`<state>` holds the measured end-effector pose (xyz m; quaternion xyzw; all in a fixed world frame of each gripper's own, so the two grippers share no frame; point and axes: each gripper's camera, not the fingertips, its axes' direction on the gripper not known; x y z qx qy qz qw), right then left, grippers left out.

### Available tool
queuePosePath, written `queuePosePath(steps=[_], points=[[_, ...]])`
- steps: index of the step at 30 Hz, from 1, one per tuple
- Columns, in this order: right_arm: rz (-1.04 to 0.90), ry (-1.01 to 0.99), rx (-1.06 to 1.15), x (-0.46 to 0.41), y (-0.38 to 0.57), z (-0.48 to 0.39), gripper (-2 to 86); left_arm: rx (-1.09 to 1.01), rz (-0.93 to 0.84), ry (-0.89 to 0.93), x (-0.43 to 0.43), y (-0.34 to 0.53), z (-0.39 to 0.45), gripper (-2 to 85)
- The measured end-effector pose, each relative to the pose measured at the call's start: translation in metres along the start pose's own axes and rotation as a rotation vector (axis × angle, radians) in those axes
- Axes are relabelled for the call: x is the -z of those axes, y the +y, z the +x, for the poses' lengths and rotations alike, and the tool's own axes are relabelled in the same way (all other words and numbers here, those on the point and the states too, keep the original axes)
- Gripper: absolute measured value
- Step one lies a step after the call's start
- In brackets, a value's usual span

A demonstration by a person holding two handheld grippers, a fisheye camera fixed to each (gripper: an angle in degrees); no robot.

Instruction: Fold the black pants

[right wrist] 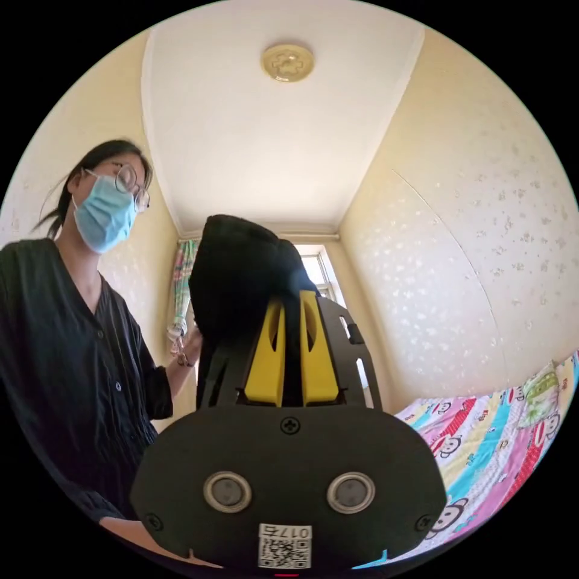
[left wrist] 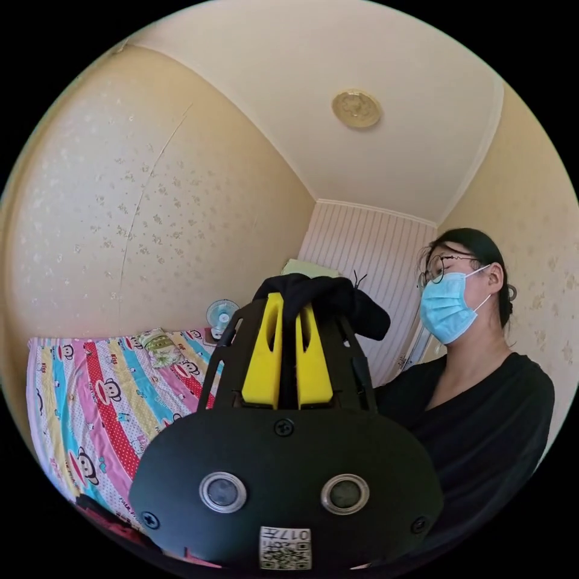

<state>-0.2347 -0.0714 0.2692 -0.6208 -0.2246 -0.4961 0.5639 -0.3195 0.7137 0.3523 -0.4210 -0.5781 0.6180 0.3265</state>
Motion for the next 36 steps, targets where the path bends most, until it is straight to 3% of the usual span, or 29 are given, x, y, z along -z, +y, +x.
queuePosePath(steps=[5,10,13,16,19,22,24,26,27,29,31,36], points=[[0.006,0.055,0.183,-0.026,-0.090,-0.076,4.1,-0.056,0.098,-0.092,0.050,-0.025,0.009,2.5],[0.084,0.183,0.303,-0.040,-0.115,-0.143,3.6,-0.058,0.259,-0.132,0.071,-0.045,0.016,2.8],[0.089,0.373,0.383,-0.055,-0.118,-0.169,3.4,-0.075,0.340,-0.121,0.076,-0.067,0.007,2.7],[0.056,0.601,0.417,-0.078,-0.124,-0.161,3.4,-0.085,0.349,-0.161,0.066,-0.096,-0.017,2.7],[-0.035,0.760,0.390,-0.113,-0.131,-0.098,3.4,-0.011,0.299,-0.199,0.036,-0.139,-0.079,2.9],[-0.228,0.872,0.283,-0.160,-0.147,0.031,4.3,0.165,0.173,-0.248,-0.017,-0.201,-0.197,3.5],[-0.346,0.894,0.202,-0.190,-0.150,0.138,5.5,0.324,0.050,-0.365,-0.072,-0.238,-0.324,5.5],[-0.523,0.888,-0.047,-0.205,-0.121,0.283,6.7,0.502,-0.105,-0.518,-0.103,-0.229,-0.416,7.8],[-0.595,0.908,-0.158,-0.202,-0.109,0.315,6.7,0.630,-0.214,-0.583,-0.113,-0.205,-0.464,8.1],[-0.729,0.936,-0.396,-0.172,-0.044,0.379,6.9,0.696,-0.303,-0.575,-0.115,-0.155,-0.511,8.1],[-0.765,0.918,-0.471,-0.138,0.013,0.395,7.2,0.731,-0.382,-0.607,-0.109,-0.092,-0.543,7.9],[-1.140,0.949,-0.761,-0.031,0.208,0.397,7.1,1.014,-0.868,-0.629,-0.085,0.143,-0.598,8.0]])
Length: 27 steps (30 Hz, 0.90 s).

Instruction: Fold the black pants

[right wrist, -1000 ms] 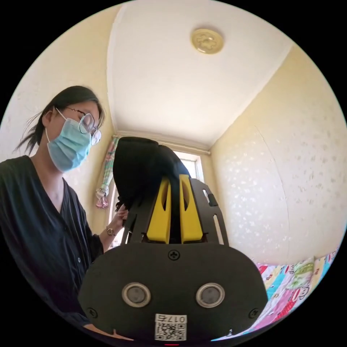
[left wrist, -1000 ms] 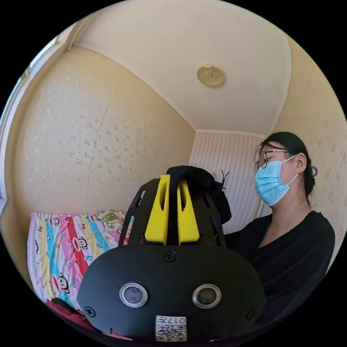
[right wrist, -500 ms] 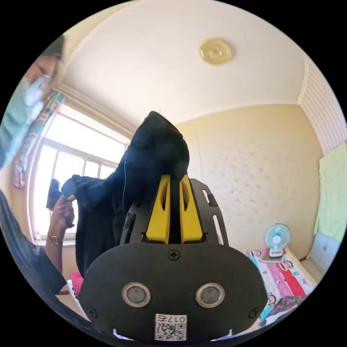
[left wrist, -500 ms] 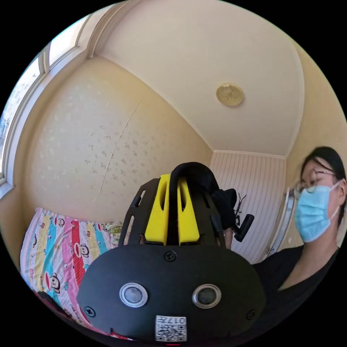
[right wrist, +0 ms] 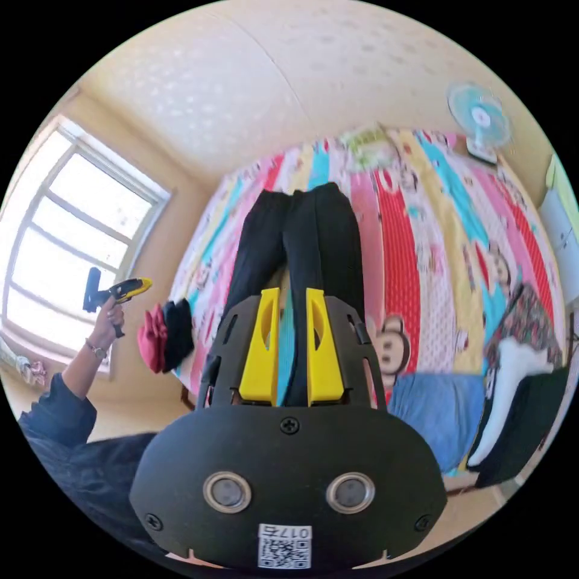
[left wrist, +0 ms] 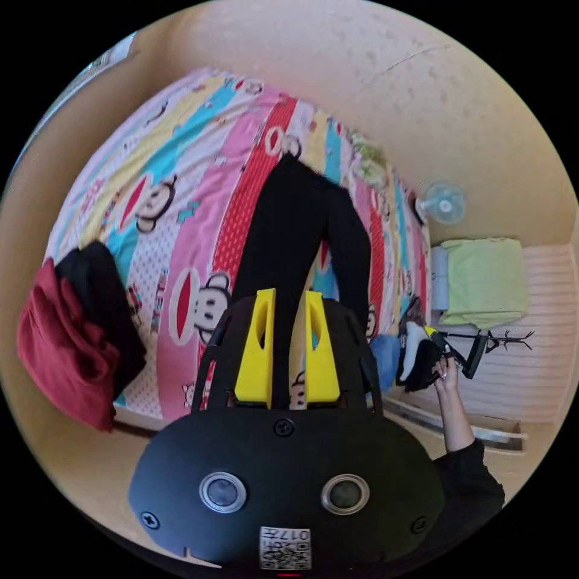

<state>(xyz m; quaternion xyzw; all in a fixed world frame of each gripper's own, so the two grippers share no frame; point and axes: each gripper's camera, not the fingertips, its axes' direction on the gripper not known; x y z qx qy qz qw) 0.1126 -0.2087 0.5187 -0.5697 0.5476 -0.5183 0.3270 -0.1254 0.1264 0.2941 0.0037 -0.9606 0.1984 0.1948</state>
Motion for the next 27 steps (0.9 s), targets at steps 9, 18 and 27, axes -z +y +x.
queuePosePath(steps=[9,18,27], points=[[-0.280,-0.042,-0.400,-0.067,0.133,0.097,6.4,0.102,-0.222,-0.004,-0.069,0.027,-0.120,10.0],[-0.191,-0.039,-0.610,-0.031,0.108,0.102,6.2,0.282,-0.310,0.212,-0.100,0.007,-0.188,9.0],[-0.420,0.106,-0.512,-0.045,0.051,0.067,5.7,0.163,-0.368,0.502,-0.054,-0.046,-0.244,0.4]])
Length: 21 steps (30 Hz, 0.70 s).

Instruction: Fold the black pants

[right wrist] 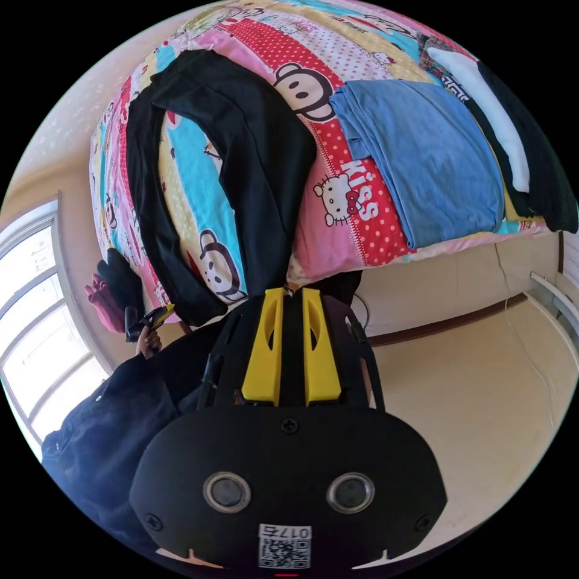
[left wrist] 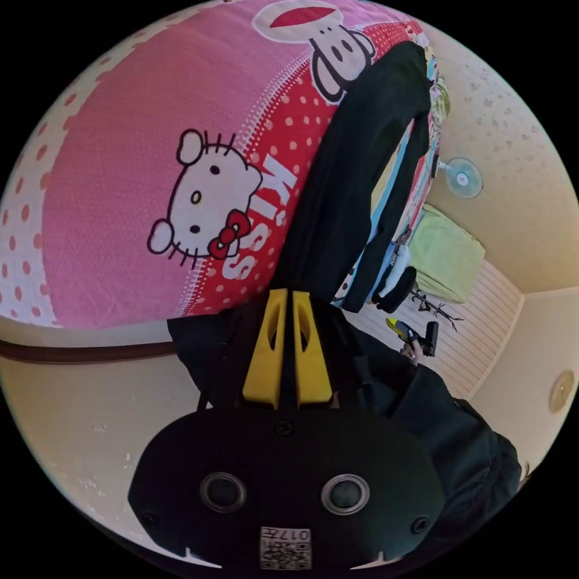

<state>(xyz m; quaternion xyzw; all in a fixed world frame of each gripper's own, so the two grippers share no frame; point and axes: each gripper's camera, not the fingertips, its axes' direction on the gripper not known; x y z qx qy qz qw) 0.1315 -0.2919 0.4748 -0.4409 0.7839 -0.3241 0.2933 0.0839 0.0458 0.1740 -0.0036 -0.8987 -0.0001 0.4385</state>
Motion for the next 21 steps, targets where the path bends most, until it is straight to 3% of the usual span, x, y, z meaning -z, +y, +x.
queuePosePath(steps=[4,6,9,12,21], points=[[-0.068,-0.018,-0.029,0.007,-0.025,-0.007,5.9,0.051,0.241,0.183,0.045,0.038,-0.036,-0.6],[-0.069,-0.013,-0.016,0.013,-0.035,-0.009,6.0,0.214,0.325,0.326,0.052,0.056,-0.080,-0.8],[-0.085,0.004,0.027,0.022,-0.056,-0.008,6.3,0.418,0.420,0.292,0.061,0.080,-0.112,-0.9],[-0.084,-0.003,0.077,0.035,-0.076,-0.003,6.6,0.398,0.437,0.326,0.064,0.085,-0.112,-0.9],[-0.172,0.033,0.168,0.059,-0.129,0.052,8.0,0.209,0.099,-0.213,0.019,0.015,-0.012,-0.9]])
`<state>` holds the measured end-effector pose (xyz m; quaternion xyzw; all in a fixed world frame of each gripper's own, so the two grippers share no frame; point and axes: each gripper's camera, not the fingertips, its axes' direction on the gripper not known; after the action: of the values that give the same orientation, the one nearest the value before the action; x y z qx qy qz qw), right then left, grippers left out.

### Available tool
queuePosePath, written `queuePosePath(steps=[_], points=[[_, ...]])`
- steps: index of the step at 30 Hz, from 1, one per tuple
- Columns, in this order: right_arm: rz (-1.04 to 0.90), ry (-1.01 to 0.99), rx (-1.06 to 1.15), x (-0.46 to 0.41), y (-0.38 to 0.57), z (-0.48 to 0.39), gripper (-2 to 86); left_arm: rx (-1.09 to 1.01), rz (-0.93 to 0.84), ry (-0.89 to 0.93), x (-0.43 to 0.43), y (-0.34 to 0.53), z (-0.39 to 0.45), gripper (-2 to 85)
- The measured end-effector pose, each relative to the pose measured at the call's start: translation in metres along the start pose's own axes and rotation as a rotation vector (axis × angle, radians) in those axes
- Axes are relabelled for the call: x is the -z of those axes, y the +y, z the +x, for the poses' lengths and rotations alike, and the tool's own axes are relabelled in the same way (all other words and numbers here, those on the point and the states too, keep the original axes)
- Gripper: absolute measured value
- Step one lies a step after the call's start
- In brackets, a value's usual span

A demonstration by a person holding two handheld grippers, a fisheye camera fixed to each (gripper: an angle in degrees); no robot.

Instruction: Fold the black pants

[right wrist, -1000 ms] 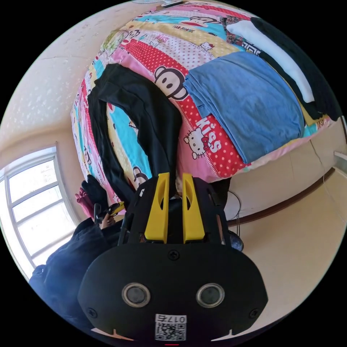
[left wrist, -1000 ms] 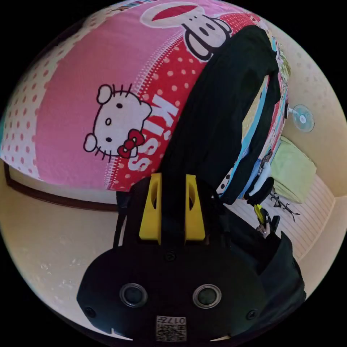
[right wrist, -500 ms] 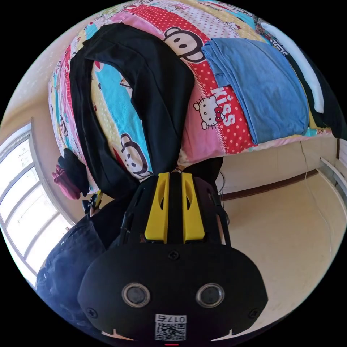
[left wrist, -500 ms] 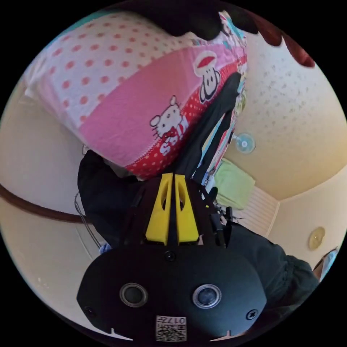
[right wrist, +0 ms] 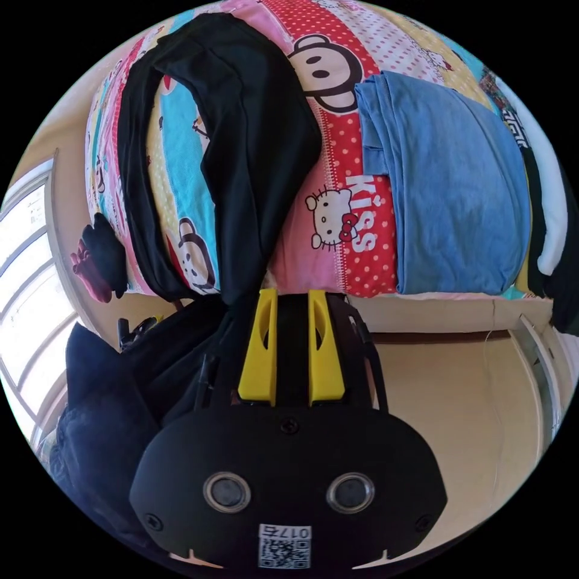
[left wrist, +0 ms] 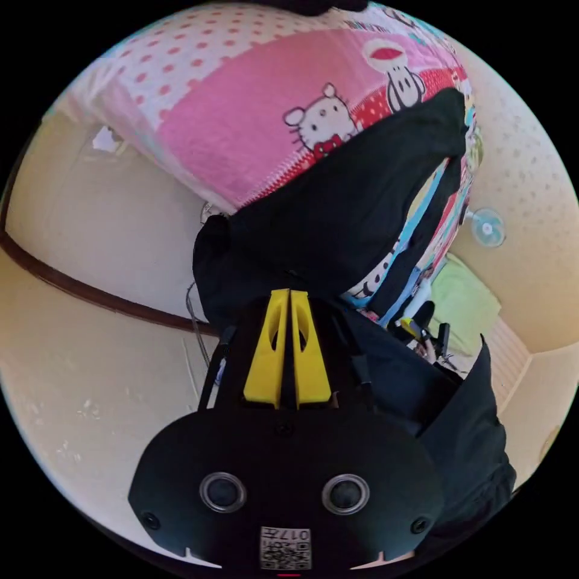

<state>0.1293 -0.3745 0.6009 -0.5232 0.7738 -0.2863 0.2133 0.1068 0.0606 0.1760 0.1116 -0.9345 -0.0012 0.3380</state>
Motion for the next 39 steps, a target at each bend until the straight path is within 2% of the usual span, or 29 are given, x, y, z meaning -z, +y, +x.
queuePosePath(steps=[3,7,12,14,18,24,26,28,30,31,33,36,38,39], points=[[0.025,-0.082,0.000,0.012,-0.011,0.025,8.6,-0.146,-0.021,-0.125,-0.019,-0.021,0.067,-0.7],[0.017,-0.171,0.026,0.022,-0.031,0.052,9.5,-0.283,-0.024,-0.179,-0.044,-0.042,0.146,0.5],[0.039,-0.220,0.105,0.040,-0.051,0.069,9.9,-0.371,-0.026,-0.219,-0.094,-0.060,0.223,8.0],[0.071,-0.236,0.144,0.050,-0.057,0.078,10.0,-0.364,-0.035,-0.250,-0.116,-0.064,0.233,9.3],[0.099,-0.229,0.201,0.056,-0.064,0.095,10.7,-0.332,-0.065,-0.200,-0.160,-0.073,0.240,11.4],[0.011,-0.421,0.256,0.019,-0.063,0.121,9.8,-0.291,-0.207,-0.213,-0.233,-0.074,0.237,11.1],[-0.017,-0.543,0.307,0.007,-0.057,0.130,6.2,-0.213,-0.180,-0.238,-0.236,-0.075,0.236,8.3],[0.000,-0.639,0.289,0.011,-0.052,0.145,4.6,-0.194,-0.254,-0.150,-0.242,-0.077,0.236,4.0],[0.009,-0.711,0.328,0.025,-0.047,0.156,4.0,-0.288,-0.416,0.055,-0.251,-0.071,0.245,3.3],[0.025,-0.791,0.400,0.042,-0.041,0.160,3.9,-0.329,-0.438,0.095,-0.250,-0.067,0.248,3.2],[0.049,-0.923,0.558,0.074,-0.029,0.164,4.0,-0.454,-0.489,0.292,-0.239,-0.047,0.259,2.8],[0.067,-0.933,0.674,0.110,-0.016,0.179,5.2,-0.398,-0.391,0.533,-0.220,-0.031,0.253,2.5],[0.069,-0.818,0.597,0.110,-0.020,0.201,8.6,-0.346,-0.286,0.568,-0.212,-0.023,0.249,2.3],[0.066,-0.792,0.562,0.106,-0.023,0.207,9.9,-0.297,-0.230,0.529,-0.211,-0.019,0.246,2.1]])
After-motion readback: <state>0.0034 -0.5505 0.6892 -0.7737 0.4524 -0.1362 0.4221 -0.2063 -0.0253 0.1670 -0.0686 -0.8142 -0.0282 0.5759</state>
